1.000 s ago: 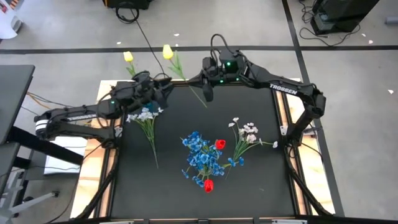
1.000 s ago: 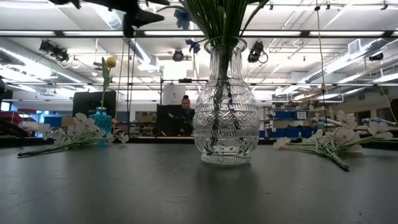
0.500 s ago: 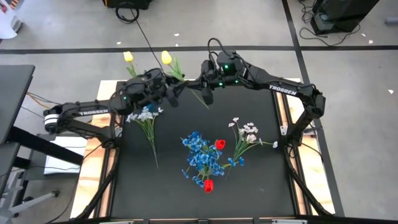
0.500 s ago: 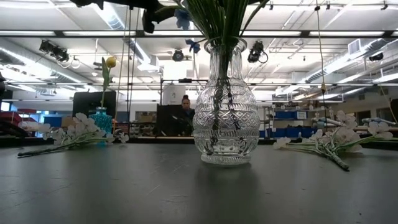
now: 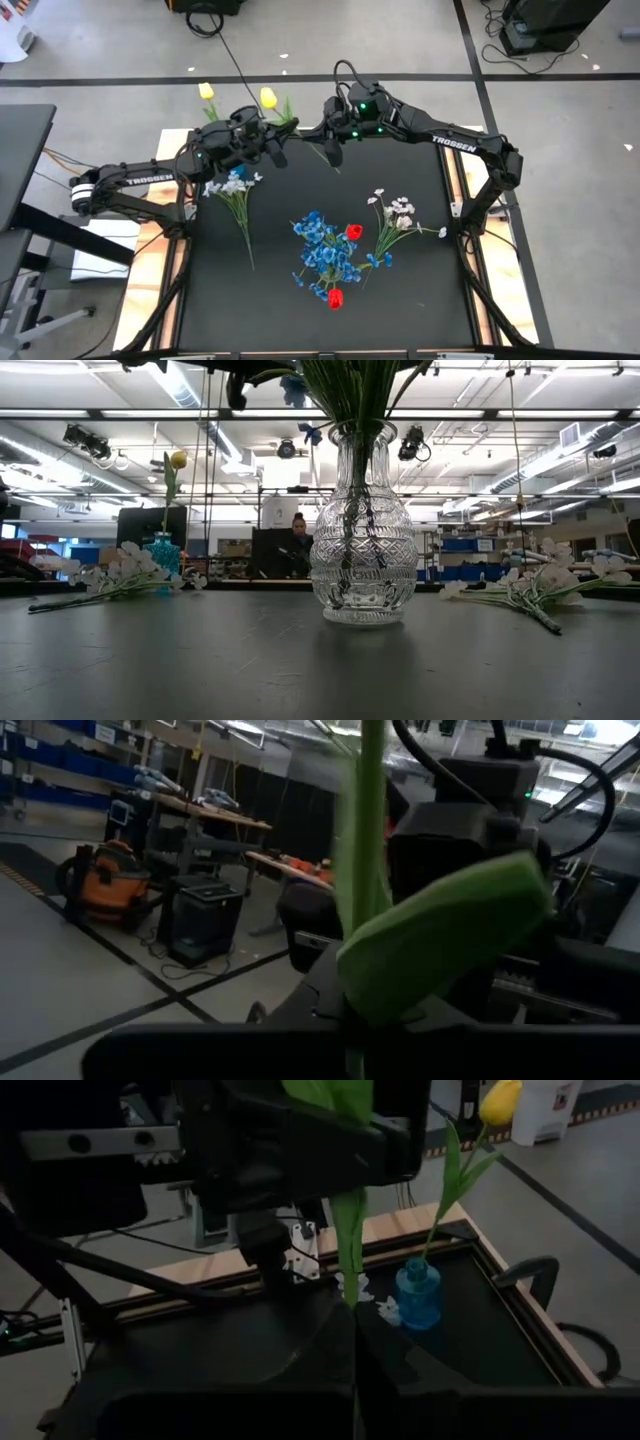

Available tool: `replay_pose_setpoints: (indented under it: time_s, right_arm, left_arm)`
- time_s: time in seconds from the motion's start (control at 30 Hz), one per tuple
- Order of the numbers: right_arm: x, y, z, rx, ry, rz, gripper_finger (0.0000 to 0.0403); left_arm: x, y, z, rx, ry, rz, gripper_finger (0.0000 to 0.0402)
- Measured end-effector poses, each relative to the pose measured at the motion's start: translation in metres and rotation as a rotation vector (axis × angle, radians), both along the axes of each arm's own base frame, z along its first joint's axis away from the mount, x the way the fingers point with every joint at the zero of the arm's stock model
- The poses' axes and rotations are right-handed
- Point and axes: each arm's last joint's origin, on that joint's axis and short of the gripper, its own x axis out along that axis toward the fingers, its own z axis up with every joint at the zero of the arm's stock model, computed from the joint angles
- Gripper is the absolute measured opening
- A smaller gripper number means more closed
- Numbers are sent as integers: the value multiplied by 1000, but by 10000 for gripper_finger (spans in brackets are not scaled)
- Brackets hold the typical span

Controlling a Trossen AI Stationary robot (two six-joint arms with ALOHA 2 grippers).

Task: Sort flowers into vase by color
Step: Put the yellow flower into the blue vase

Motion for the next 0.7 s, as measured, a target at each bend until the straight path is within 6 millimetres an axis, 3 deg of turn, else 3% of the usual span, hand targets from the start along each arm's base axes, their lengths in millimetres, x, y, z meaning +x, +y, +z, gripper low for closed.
replay_pose_setpoints:
  time_s: [0.2, 0.4, 0.53, 0.7]
  right_arm:
    - [-4, -5, -3, 52, 43, -50, 85]
    - [-13, -16, -15, 110, 170, -189, 181]
    - [-18, -21, -19, 125, 220, -211, 208]
    - [-20, -22, -21, 140, 241, -198, 211]
  left_arm:
    - [-10, -2, -2, 14, 120, 50, 8]
    - [-50, -8, 8, 13, 313, 215, 8]
    - [-85, -8, 1, -51, 456, 410, 7]
    - [-118, -11, -2, -71, 552, 601, 7]
